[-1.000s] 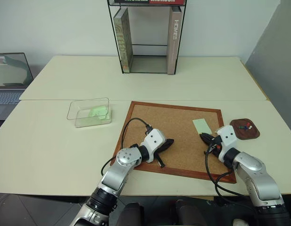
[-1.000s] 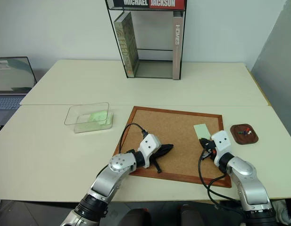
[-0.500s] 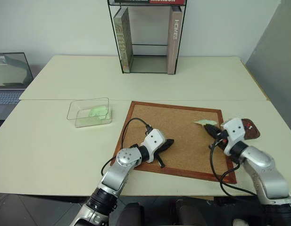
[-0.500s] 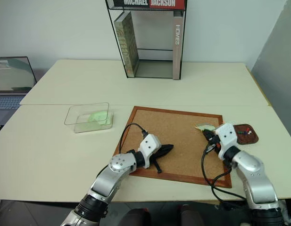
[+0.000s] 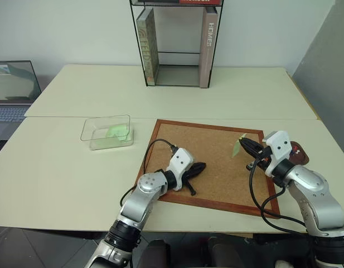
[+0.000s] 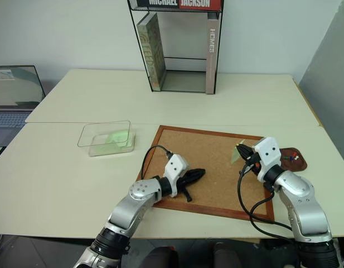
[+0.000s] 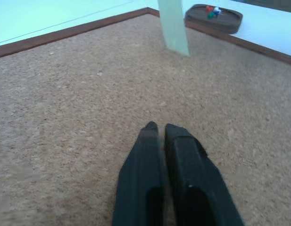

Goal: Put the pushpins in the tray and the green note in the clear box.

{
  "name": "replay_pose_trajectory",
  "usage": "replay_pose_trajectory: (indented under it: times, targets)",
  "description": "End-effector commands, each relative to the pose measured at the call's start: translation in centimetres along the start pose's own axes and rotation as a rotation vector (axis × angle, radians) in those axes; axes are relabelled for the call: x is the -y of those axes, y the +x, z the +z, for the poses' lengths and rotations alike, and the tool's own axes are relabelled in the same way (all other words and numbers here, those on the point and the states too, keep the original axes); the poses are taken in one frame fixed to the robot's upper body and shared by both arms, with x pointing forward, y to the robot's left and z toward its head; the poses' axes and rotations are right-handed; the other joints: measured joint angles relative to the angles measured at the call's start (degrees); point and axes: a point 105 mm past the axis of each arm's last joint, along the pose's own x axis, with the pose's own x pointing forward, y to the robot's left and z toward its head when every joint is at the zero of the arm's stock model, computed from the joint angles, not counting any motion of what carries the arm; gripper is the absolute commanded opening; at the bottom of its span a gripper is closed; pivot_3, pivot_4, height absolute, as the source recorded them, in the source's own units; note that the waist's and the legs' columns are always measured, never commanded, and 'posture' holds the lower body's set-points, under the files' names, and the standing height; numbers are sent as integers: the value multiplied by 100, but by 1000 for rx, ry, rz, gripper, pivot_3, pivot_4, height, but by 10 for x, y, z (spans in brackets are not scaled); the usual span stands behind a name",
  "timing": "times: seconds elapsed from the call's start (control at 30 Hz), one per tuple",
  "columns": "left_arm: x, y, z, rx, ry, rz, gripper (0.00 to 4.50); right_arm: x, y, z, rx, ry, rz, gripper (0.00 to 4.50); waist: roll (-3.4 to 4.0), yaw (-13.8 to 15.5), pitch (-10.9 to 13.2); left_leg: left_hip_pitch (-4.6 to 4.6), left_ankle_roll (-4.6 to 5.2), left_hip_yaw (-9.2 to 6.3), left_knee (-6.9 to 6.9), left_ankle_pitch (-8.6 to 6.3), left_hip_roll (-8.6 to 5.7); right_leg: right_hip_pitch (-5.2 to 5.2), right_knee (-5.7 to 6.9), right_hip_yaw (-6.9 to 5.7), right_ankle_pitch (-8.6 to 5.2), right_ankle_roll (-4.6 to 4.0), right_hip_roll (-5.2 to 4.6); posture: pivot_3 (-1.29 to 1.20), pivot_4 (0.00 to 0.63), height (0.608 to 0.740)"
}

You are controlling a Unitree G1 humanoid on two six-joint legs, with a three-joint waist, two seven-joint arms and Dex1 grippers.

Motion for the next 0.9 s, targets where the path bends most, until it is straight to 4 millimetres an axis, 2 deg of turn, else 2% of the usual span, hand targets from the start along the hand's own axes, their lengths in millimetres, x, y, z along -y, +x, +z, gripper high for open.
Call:
replay_pose_trajectory:
  times: [0.03,0.1,0.2,0.33,0.53,0.7,0.9]
  targets:
    - [-7,-4,43,139,13,-25,1121,1,1,17,51,-37,15,0,-3,1,2,-3,0,0,0,0,0,-2,0,0,0,0,0,0,150,740]
    - [-7,-3,57,180,11,-48,1458,1,3,20,56,-42,22,0,-4,1,3,-5,0,0,0,0,0,-2,-3,0,0,0,0,0,150,740]
    - [-4,0,67,205,7,-84,1971,-1,6,25,72,-48,36,0,-4,3,3,-11,-1,-1,0,0,-1,-5,-4,-1,1,-1,-1,0,150,740]
    - [5,8,69,197,-17,-140,2634,-3,9,32,88,-53,50,0,-4,2,3,-11,-2,-2,0,1,-1,-5,-6,-2,1,-1,-1,0,150,740]
    - [2,26,72,206,-38,-78,3628,-4,10,37,94,-59,58,0,-5,7,4,-12,-1,-4,2,0,-2,-5,-5,-2,1,-2,-2,0,150,740]
    - [3,43,77,208,-51,-84,3628,-9,12,41,100,-57,77,0,-6,8,4,-12,-1,-6,4,1,-3,-4,-3,-4,1,-2,-2,0,150,740]
    - [7,71,67,133,5,-59,3628,-11,13,47,109,-60,87,0,-6,7,4,-14,-1,-5,4,1,-5,-5,-3,-3,3,-5,-2,0,150,740]
